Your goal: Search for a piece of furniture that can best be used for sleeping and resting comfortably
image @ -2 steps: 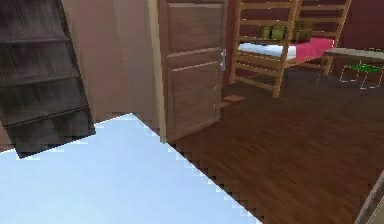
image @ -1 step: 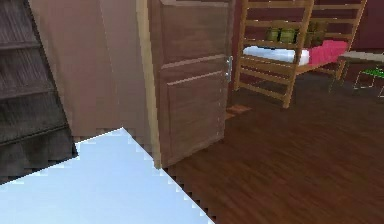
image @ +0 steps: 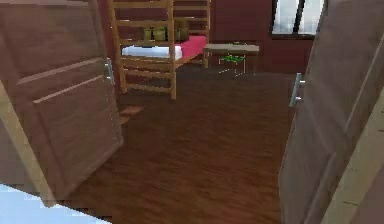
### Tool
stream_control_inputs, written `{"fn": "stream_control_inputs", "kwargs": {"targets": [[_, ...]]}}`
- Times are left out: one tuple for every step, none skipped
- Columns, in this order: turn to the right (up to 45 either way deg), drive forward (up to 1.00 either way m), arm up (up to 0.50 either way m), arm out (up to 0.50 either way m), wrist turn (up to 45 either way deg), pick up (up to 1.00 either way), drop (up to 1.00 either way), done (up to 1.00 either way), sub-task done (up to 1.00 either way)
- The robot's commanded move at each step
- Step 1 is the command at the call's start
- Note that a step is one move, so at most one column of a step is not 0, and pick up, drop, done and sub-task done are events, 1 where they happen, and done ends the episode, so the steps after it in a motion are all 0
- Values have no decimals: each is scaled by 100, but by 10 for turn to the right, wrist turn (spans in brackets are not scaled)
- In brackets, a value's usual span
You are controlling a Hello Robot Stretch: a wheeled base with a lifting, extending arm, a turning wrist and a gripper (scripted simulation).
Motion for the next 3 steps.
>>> {"fn": "stream_control_inputs", "kwargs": {"targets": [[0, 100, 0, 0, 0, 0, 0, 0, 0], [0, 100, 0, 0, 0, 0, 0, 0, 0], [30, 0, 0, 0, 0, 0, 0, 0, 0]]}}
